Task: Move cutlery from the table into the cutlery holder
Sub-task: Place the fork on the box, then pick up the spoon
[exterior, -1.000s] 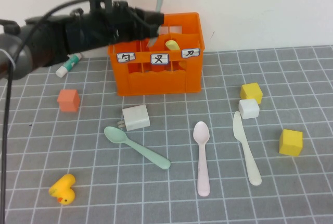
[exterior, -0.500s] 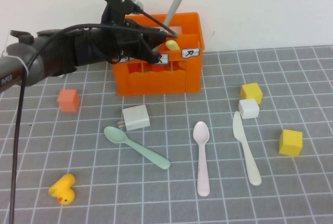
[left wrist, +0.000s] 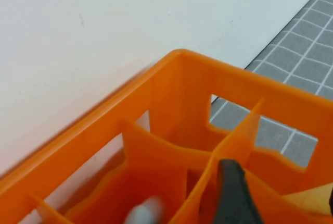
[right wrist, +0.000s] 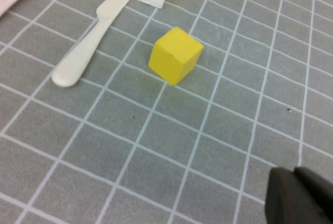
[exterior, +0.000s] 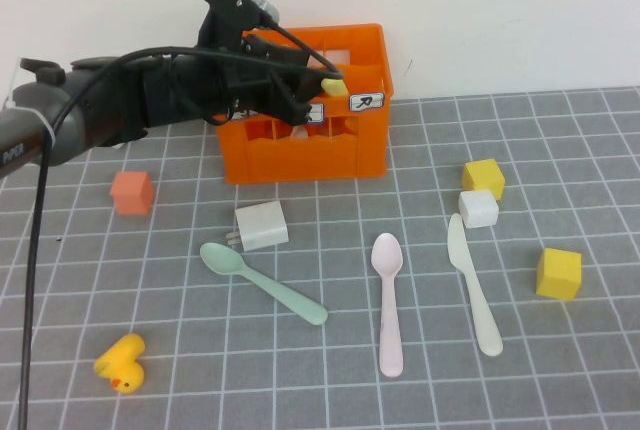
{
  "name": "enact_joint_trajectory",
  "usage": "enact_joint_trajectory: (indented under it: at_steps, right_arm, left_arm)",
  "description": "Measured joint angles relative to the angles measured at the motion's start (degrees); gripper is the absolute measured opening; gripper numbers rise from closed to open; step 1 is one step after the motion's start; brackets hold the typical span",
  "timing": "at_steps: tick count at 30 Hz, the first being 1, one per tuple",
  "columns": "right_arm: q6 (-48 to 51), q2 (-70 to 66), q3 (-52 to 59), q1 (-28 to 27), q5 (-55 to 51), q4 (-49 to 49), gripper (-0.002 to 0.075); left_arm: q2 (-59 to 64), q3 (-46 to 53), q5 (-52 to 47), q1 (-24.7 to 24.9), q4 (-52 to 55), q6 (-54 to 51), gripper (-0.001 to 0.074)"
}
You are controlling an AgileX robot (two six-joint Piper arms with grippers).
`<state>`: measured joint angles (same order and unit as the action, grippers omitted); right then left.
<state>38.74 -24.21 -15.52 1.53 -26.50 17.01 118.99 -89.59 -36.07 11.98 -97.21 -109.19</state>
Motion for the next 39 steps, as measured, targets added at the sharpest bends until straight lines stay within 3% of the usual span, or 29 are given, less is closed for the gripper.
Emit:
enact_joint_trajectory:
  at_steps: [4,6,13,15,18,23,28,32,39]
  right_arm:
    - [0.00,0.00,0.00,0.00,0.00,0.00,-0.0003]
    - [0.00,0.00,0.00,0.00,0.13,0.00,-0.0003]
    - [0.00,0.00,0.00,0.00,0.24,0.00,-0.0003]
    - [0.00,0.00,0.00,0.00,0.24,0.00,-0.0003]
    - [0.00,0.00,0.00,0.00,0.46,0.10,-0.0003]
    - [0.00,0.00,0.00,0.00,0.53,1.15,-0.0003]
    - [0.00,0.00,0.00,0.00,0.68,1.54,-0.0003]
    - [0.00,0.00,0.00,0.00,0.68,1.54,-0.0003]
    - [0.85,0.00,0.00,0.00,0.68,1.54,-0.0003]
  left_arm:
    - [-1.36,0.00,-0.11,0.00,0.24,-2.69,0.0363]
    - [-3.51,-0.13,-0.49,-0.11,0.24,-5.29,0.0328]
    - [-15.08,-1.24,-1.94,-0.80,0.36,-6.65,0.0064]
    - [-18.07,-1.24,-2.21,-0.94,0.36,-3.92,0.0029]
    - [-22.26,-1.24,-2.47,-1.19,3.31,4.06,0.0009]
    - [-26.59,-1.24,-5.61,-1.19,18.44,32.39,0.0002]
    - [-28.01,-1.24,-18.61,-1.19,33.47,53.84,0.0001]
    - [-27.33,-1.24,-27.11,0.62,42.13,60.24,0.0001]
    - [-21.78,-1.24,-28.03,8.27,65.20,61.75,0.0001]
